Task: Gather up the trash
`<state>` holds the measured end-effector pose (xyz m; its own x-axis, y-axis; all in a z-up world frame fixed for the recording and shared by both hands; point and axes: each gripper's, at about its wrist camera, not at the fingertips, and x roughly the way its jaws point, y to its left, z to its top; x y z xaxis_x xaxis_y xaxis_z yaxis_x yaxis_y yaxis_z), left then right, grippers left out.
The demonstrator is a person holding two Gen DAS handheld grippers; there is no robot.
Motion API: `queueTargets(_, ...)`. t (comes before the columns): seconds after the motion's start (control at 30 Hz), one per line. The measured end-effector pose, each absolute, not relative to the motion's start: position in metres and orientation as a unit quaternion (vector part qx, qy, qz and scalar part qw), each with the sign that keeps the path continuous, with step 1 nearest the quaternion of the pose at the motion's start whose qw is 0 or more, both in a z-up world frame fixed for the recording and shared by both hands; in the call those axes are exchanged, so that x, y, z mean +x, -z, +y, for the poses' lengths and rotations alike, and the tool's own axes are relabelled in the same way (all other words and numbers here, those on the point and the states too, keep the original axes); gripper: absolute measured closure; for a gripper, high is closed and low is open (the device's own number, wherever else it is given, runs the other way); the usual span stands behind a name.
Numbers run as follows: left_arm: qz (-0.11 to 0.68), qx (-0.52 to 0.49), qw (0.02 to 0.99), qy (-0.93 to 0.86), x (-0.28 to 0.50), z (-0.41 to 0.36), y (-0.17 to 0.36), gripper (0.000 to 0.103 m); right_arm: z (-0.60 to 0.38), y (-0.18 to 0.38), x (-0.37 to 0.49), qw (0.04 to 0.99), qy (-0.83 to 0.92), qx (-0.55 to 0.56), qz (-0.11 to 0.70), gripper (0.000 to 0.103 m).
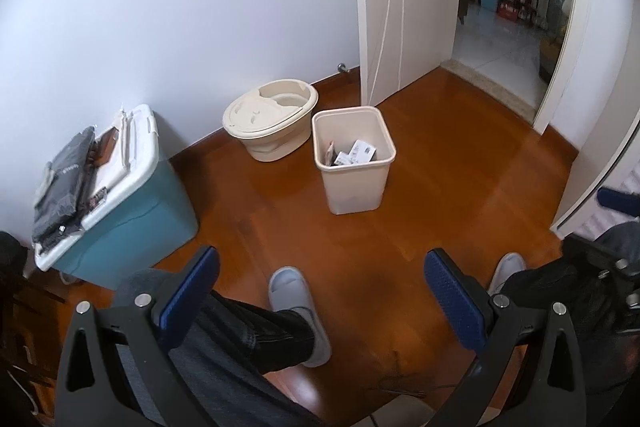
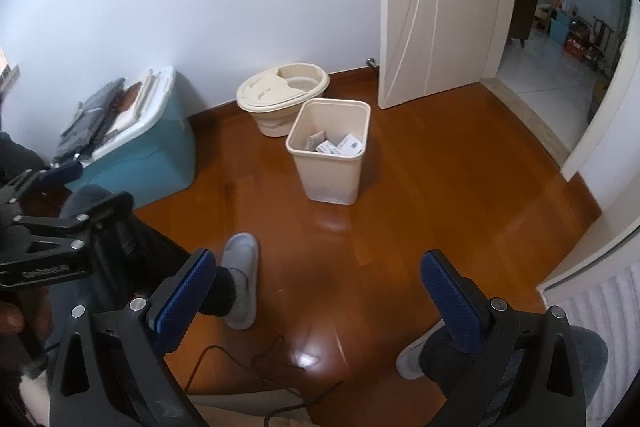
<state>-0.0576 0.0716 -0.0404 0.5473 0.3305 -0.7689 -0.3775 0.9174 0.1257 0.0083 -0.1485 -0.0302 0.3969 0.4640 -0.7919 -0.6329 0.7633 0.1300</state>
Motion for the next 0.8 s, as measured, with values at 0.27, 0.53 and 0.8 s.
queueTargets(0.27, 0.427, -0.036, 0.884, -0.184, -0.058, 0.076, 0.040, 0.000, -0.152, 0.028, 0.008, 0.816, -0.349, -0.091, 0.452, 0.000)
queueTargets(0.53, 0.417, -0.050, 0.890, -0.175, -0.062, 0.083, 0.039, 0.000, -0.152, 0.022, 0.011, 0.808, -0.362, -0.080, 0.458, 0.000)
queueTargets(0.8, 0.413, -0.057, 0.893, -0.170, -0.064, 0.088, 0.034, 0.000, -0.148, 0.022, 0.013, 0.811, -0.360, -0.082, 0.455, 0.000)
